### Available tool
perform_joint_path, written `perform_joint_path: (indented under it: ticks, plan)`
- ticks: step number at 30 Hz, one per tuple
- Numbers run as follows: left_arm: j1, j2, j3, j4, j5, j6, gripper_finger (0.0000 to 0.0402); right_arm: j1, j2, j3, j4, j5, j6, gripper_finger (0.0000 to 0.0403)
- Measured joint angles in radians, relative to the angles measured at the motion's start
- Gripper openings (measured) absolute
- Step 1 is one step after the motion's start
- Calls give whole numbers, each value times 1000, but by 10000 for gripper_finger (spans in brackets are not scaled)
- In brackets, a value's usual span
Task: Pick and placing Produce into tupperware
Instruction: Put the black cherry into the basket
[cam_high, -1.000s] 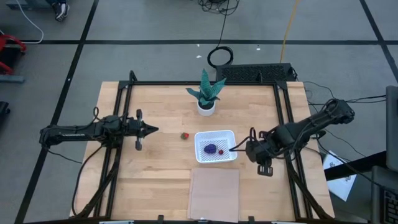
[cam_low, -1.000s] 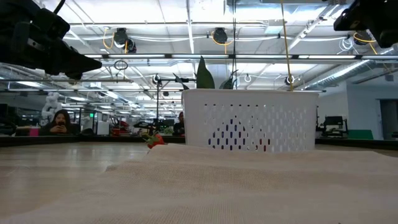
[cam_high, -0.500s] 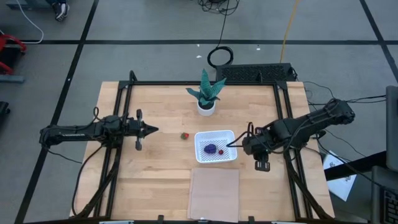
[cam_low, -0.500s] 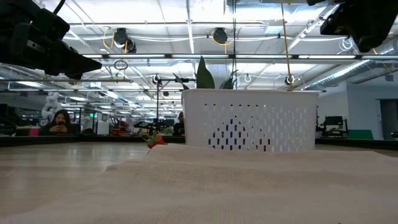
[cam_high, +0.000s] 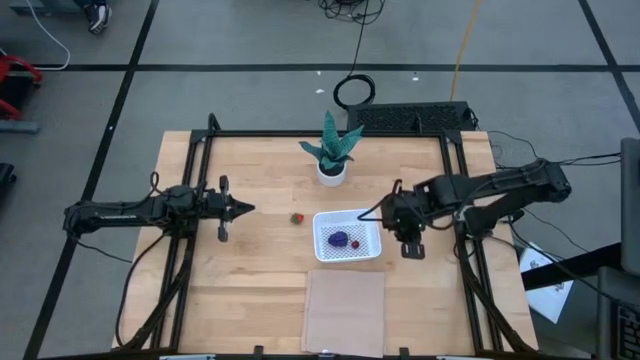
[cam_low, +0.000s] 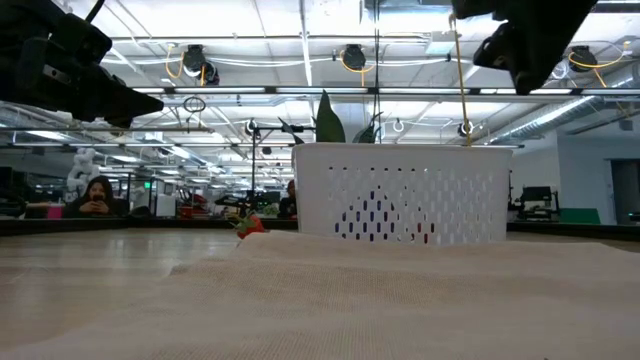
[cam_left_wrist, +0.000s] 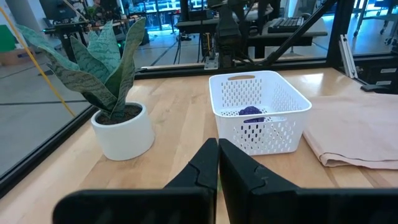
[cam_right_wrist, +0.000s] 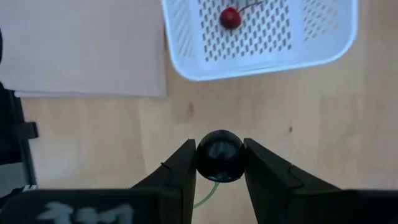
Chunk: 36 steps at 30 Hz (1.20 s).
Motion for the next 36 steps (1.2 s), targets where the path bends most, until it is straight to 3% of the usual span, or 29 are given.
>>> perform_joint_path:
  ticks: [13,36]
  plan:
    - [0,0,0,0,0,-1,17,-160,20,0,63,-1,-183,100]
    - [0,0,0,2,-9,-6,17,-242,320,233,115,-2,-397,100]
